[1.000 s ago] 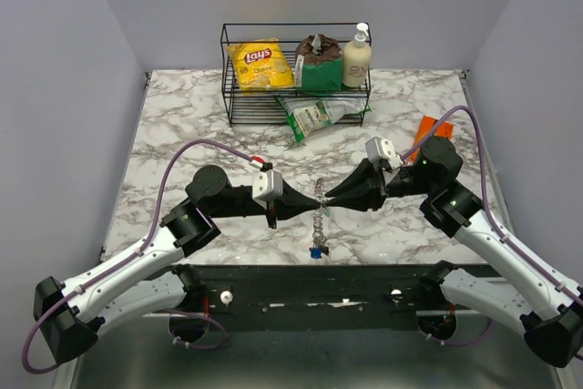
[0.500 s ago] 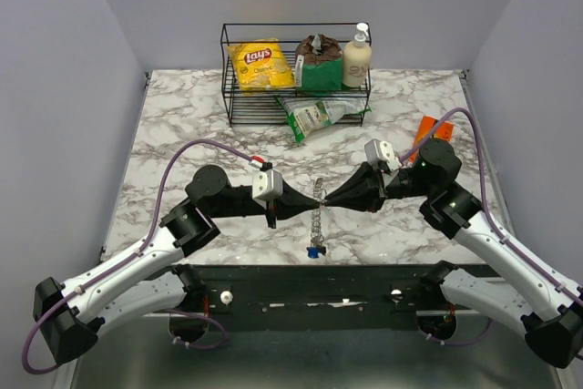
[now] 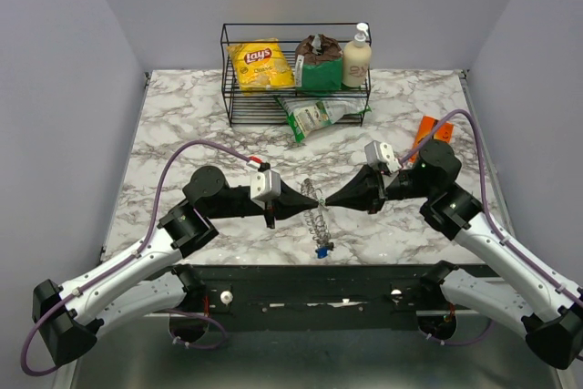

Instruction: Put the keys on the keyring

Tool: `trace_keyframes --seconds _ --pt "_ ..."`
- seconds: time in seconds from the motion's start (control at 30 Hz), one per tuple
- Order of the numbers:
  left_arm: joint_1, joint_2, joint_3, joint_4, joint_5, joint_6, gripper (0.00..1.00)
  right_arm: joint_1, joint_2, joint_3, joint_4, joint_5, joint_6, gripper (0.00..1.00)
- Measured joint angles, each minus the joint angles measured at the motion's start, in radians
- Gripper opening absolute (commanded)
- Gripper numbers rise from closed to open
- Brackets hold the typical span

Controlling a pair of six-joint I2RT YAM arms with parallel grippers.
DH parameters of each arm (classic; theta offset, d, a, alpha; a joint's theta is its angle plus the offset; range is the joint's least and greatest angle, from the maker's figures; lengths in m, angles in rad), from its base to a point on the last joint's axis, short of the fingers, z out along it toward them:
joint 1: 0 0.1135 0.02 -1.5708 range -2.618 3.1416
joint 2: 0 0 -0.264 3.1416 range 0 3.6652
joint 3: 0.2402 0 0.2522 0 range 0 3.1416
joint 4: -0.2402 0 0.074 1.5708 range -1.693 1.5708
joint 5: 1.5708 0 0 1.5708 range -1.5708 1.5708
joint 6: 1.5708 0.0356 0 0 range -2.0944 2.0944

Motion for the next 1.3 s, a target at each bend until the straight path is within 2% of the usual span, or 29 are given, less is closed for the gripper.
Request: trace_keyframes --seconds 0.57,1.3 --pt "0.002 0.008 0.0 0.01 -0.002 -0.011 0.0 0.0 0.044 0.0 -0.005 -0.002 -0.001 0.02" --pt "0.008 0.035 0.0 0.027 0.0 -0.05 0.0 0.0 0.106 0.013 -0.008 -0.017 0.029 0.07"
